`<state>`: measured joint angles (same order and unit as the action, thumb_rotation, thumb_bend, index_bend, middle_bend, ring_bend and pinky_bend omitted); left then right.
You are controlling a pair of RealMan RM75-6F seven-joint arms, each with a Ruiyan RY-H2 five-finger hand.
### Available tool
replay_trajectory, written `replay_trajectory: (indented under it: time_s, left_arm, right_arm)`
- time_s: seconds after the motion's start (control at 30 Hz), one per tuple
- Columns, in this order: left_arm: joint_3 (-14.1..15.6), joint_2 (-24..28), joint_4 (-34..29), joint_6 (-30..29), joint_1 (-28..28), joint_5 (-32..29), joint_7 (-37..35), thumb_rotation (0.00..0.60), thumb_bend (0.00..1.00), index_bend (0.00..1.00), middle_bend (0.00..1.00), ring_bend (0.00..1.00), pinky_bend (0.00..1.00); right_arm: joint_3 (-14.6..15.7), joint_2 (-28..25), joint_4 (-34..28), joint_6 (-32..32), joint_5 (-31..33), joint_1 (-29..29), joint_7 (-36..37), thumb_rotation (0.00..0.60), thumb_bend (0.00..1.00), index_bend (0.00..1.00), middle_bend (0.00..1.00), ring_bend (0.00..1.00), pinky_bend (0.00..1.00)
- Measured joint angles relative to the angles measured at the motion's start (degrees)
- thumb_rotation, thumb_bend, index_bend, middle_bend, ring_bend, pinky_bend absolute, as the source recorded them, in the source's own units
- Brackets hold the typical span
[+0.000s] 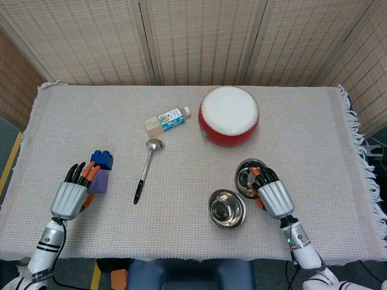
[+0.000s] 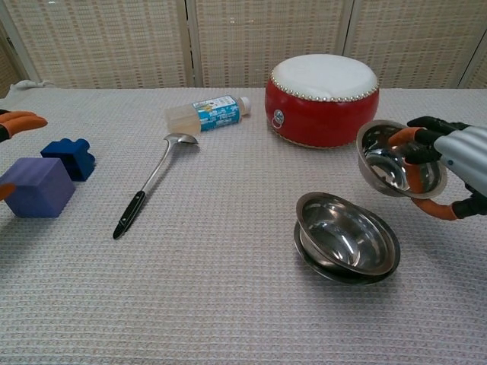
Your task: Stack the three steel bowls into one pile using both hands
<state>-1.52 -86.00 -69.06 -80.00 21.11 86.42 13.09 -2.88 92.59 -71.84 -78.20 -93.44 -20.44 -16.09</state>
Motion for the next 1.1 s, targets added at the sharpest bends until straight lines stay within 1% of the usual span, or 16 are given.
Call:
replay_trajectory:
  time_s: [0.07, 0.17, 0.27, 0.37, 0.5, 0.57, 0.77, 0.93, 0.97, 1.03, 1.07, 1.1]
  left_arm:
    - [-0.22, -0.05, -0.06, -0.02, -0.09, -0.06, 0.05, 0.6, 0.41, 0.0, 0.0, 0.0, 0.08]
    - [-0.49, -0.09, -0.29, 0.06, -0.2, -0.2, 0.18, 0.6, 0.41, 0.0, 0.0, 0.0, 0.08]
    - [-0.63, 0.01, -0.63, 0.01, -0.36, -0.18, 0.54, 0.6, 0.41, 0.0, 0.0, 0.0, 0.08]
    - [-0.88, 0.26, -0.95, -0.2, -0.57, -0.2, 0.87, 0.6, 0.41, 0.0, 0.0, 0.0, 0.08]
    - [-1.22, 0.66, -1.37, -0.41, -0.79, -0.3, 1.02, 0.6, 0.41, 0.0, 0.0, 0.0, 0.08]
    - [-1.27, 0.84, -1.58, -0.39, -0.84, -0.22, 1.08, 0.6, 0.41, 0.0, 0.0, 0.0, 0.08]
    - [-1.39, 0.63, -1.57, 0.11, -0.74, -0.06, 1.31, 0.6, 0.41, 0.0, 0.0, 0.0, 0.08]
    - [-1.54, 0.12, -1.35, 0.58, -0.6, -0.09, 1.66, 0.6, 0.41, 0.0, 0.0, 0.0, 0.08]
    - [-1.57, 0.06, -1.34, 0.63, -0.58, -0.09, 1.8, 0.6, 0.41, 0.0, 0.0, 0.0, 0.08]
    - [-1.6, 0.0, -1.38, 0.77, -0.53, -0.05, 2.13, 0.6, 0.41, 0.0, 0.0, 0.0, 0.08]
    - [-1.61, 0.0, -1.47, 0.81, -0.52, -0.03, 2.23, 0.6, 0.41, 0.0, 0.0, 0.0, 0.08]
    - [-1.63, 0.02, -1.56, 0.82, -0.51, -0.01, 2.34, 0.6, 0.41, 0.0, 0.0, 0.0, 0.08]
  right_arm:
    - [0.97, 0.06, -0.81, -2.27, -3.03, 0.01, 1.3, 0.6, 0.4, 0.79, 0.19, 0.05, 0.2]
    - [2.3, 0.12, -3.26, -2.92, -6.41, -0.69, 2.22, 0.6, 0.4, 0.79, 0.19, 0.05, 0.2]
    - [3.1, 0.35, -5.8, -1.32, -7.59, -1.93, 2.29, 0.6, 0.4, 0.78, 0.19, 0.05, 0.2]
    - [3.67, 0.78, -7.16, 1.5, -7.68, -2.97, 1.74, 0.6, 0.4, 0.74, 0.19, 0.05, 0.2]
    - [4.6, 0.52, -9.4, 5.54, -6.13, -3.47, -0.39, 0.6, 0.4, 0.61, 0.19, 0.04, 0.18]
    - [5.3, -0.54, -11.32, 7.28, -5.11, -3.51, -1.29, 0.6, 0.4, 0.56, 0.18, 0.04, 0.17]
    - [7.38, -5.49, -16.2, 9.71, -2.86, -2.79, -4.26, 0.6, 0.4, 0.41, 0.1, 0.0, 0.11]
    - [8.43, -9.4, -20.44, 11.9, 0.42, -1.83, -8.66, 0.6, 0.4, 0.13, 0.0, 0.0, 0.02]
    - [8.52, -10.06, -21.04, 12.04, 0.88, -1.64, -9.11, 0.6, 0.4, 0.11, 0.0, 0.0, 0.02]
    - [8.74, -11.49, -22.24, 11.95, 1.49, -1.09, -9.82, 0.6, 0.35, 0.02, 0.0, 0.0, 0.0]
    - [8.84, -12.13, -22.75, 11.74, 1.61, -0.82, -9.96, 0.6, 0.32, 0.01, 0.0, 0.0, 0.0]
    - [8.96, -12.82, -23.27, 11.35, 1.67, -0.49, -10.01, 0.6, 0.27, 0.0, 0.0, 0.0, 0.0]
